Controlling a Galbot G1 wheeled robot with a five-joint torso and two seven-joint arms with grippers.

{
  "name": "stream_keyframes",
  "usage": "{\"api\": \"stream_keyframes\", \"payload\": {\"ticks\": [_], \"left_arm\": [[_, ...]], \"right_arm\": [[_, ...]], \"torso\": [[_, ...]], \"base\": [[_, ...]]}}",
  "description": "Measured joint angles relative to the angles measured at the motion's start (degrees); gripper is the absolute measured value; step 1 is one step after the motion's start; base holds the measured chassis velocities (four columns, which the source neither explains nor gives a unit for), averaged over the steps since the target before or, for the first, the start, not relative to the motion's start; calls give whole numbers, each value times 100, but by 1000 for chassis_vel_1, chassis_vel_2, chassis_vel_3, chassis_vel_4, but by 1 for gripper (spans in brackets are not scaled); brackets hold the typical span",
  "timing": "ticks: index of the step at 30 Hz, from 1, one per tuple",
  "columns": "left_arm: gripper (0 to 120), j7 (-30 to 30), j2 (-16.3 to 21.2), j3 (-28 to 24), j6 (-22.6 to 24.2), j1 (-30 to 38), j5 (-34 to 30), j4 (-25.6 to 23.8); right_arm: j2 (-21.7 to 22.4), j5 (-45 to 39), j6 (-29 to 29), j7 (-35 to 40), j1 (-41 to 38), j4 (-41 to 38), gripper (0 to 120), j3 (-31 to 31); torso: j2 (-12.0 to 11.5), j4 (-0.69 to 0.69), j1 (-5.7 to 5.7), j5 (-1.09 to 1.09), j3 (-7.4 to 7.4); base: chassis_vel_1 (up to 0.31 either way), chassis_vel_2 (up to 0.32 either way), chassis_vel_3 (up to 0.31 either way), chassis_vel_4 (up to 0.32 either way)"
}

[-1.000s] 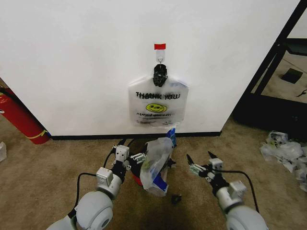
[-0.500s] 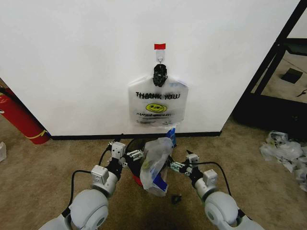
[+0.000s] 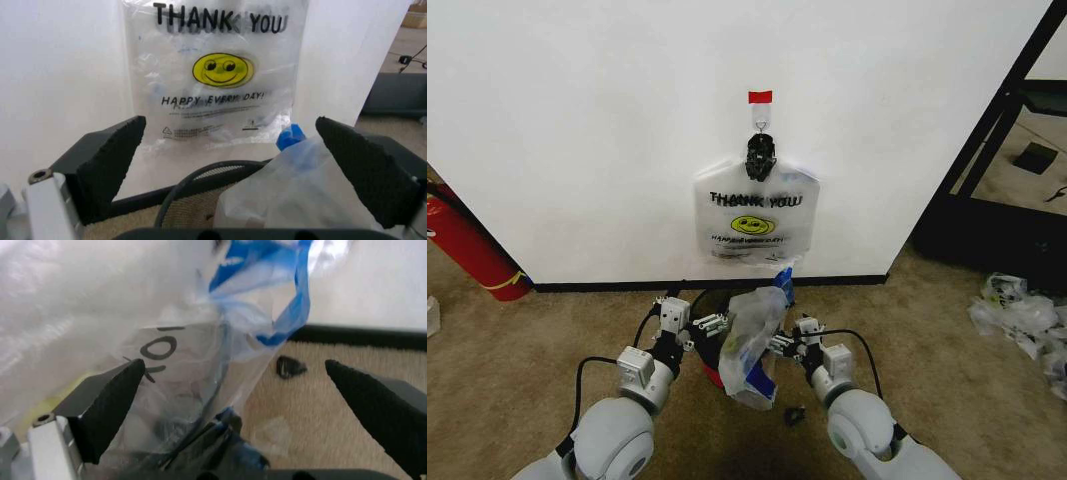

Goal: Pick up the garbage bag from the wall and place it over the trash bin.

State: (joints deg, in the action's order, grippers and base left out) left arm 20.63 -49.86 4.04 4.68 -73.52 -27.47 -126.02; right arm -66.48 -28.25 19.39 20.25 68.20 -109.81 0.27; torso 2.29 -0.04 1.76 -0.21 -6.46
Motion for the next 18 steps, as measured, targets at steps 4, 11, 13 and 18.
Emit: {"api": "stream_keyframes", "payload": {"ticks": [4,11,13,18], "left_arm": [[100,0,-3,-6,0,-15,-86,-11],[100,-3,-40,-58,-17,-12,-84,-2],[100,-4,-43,-75,-23,10,-78,13],[100,-8,-47,-109,-39,39,-68,51]], "right_arm": [[-142,-168,86,248,-27,0,100,-47],[-436,22,90,491,-77,125,100,-203],[-513,57,100,548,-113,170,100,-244],[-634,99,157,647,-167,299,98,-297]], "torso": [[0,0,0,0,0],[0,0,0,0,0],[0,0,0,0,0],[0,0,0,0,0]], "base": [[0,0,0,0],[0,0,0,0],[0,0,0,0],[0,0,0,0]]}}
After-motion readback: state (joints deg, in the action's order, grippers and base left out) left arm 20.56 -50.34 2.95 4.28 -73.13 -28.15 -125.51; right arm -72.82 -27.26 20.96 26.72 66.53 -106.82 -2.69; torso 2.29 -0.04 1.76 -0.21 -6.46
